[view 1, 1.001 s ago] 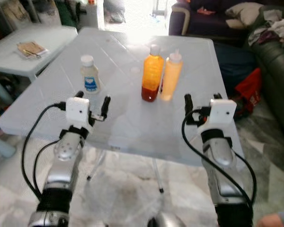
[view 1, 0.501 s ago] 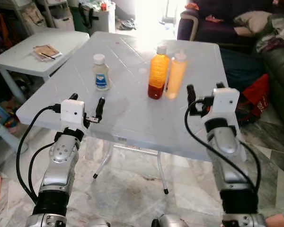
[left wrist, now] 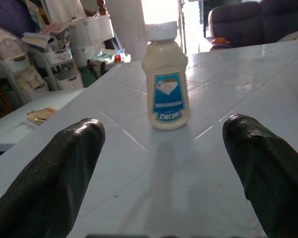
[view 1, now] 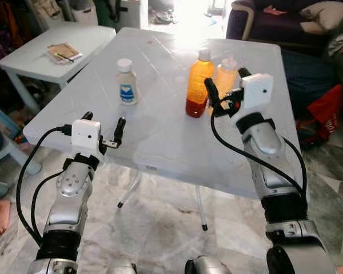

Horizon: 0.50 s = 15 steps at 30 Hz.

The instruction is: Restocking fridge

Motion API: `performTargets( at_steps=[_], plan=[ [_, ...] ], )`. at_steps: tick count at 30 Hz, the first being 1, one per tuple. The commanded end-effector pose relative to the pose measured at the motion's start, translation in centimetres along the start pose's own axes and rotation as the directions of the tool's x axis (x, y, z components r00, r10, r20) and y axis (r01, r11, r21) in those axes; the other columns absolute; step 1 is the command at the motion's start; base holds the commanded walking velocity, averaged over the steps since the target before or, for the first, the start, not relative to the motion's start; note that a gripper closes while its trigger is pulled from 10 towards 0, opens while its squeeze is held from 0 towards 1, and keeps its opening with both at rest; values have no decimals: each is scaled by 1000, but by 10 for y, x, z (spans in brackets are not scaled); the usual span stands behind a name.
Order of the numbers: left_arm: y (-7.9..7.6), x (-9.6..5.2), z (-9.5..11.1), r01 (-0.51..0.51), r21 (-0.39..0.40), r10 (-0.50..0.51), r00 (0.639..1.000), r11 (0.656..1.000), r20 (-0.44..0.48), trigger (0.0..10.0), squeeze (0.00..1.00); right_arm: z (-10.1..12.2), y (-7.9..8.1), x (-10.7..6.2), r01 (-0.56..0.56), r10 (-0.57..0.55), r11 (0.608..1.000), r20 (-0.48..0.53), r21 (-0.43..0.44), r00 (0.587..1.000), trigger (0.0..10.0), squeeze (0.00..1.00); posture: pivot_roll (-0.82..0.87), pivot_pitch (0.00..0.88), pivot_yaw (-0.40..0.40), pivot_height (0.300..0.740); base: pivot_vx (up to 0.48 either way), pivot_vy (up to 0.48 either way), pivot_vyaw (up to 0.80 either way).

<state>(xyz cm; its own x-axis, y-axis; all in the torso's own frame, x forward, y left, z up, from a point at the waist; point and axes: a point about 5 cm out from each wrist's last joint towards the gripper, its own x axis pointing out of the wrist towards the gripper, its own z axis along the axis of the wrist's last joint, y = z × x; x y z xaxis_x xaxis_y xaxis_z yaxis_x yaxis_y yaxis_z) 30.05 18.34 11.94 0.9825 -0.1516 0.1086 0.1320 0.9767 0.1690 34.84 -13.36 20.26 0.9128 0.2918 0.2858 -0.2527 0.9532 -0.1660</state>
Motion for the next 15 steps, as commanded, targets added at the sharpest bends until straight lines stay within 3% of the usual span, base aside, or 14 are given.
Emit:
performTargets(
  at_steps=[1,7,15],
  plan=[
    [3,0,3,-6,15,6,1000,1000,3,10000,0,2,-3,6,-12,12,1000,3,-20,1000,10000,0,-9,57,16,740,0,0,0],
    [1,-1,4,3,17,-3,1000,1000,1,10000,0,4,-14,26,-3,1,997,-24,-72,1000,10000,0,2,65,20,740,0,0,0],
    [4,-1,6,8,24,-8,1000,1000,1,10000,0,8,-18,40,-16,14,998,-31,-65,999,10000,0,17,73,30,740,0,0,0]
  ],
)
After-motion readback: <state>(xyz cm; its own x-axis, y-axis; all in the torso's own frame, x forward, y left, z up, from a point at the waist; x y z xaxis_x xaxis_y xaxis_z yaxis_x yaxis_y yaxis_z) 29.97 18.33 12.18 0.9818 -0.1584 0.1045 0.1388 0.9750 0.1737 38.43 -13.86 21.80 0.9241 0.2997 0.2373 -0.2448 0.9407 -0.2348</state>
